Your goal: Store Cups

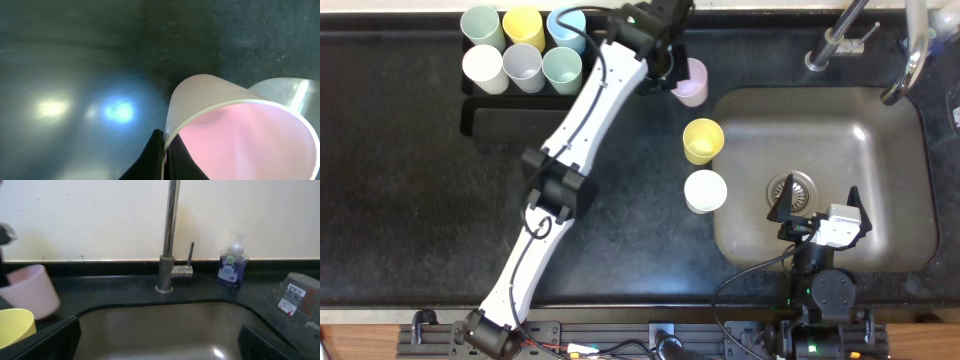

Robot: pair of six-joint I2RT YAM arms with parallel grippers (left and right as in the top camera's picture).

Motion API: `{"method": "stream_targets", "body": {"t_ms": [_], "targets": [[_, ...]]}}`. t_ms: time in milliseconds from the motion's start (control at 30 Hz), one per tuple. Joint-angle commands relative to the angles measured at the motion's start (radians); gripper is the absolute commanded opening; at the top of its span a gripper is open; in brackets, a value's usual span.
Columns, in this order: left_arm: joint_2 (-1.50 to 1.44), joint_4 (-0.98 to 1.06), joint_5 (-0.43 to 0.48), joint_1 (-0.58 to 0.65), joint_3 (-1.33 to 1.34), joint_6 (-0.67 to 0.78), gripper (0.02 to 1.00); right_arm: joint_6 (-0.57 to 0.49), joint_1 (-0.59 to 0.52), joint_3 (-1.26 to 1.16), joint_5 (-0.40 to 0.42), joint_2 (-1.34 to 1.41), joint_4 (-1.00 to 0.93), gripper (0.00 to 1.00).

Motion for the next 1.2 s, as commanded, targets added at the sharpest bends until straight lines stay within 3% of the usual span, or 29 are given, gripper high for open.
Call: {"method": "stream_targets", "body": {"t_ms": [33, 167, 267, 433, 533, 833, 1200], "targets": [[-0.261, -0.092, -0.082, 0.095, 0.016, -0.009, 0.036, -0.003, -0.004, -0.014, 0.004, -0.008, 0.006, 0.996], [-0.507, -0.215, -0.164, 0.209, -0.117, -0.046, 0.036, -0.003, -0.004, -0.014, 0.004, -0.008, 0.006, 0.998], [-0.736, -0.21, -0.248, 0.315, -0.402, -0.084, 0.036, -0.003, -0.004, -0.014, 0.004, -0.008, 0.006, 0.998], [-1.039, 0.028, -0.243, 0.492, -0.951, -0.09, 0.036, -0.003, -0.004, -0.014, 0.004, -0.008, 0.006, 0.998], [-1.094, 0.13, -0.227, 0.567, -1.139, -0.117, 0.036, -0.003, -0.004, -0.014, 0.004, -0.008, 0.006, 0.998], [-0.97, 0.136, -0.214, 0.691, -1.165, -0.142, 0.036, -0.003, -0.004, -0.014, 0.004, -0.008, 0.006, 0.996], [-0.842, 0.239, -0.167, 0.705, -1.165, -0.158, 0.036, -0.003, -0.004, -0.014, 0.004, -0.008, 0.006, 0.996]]}}
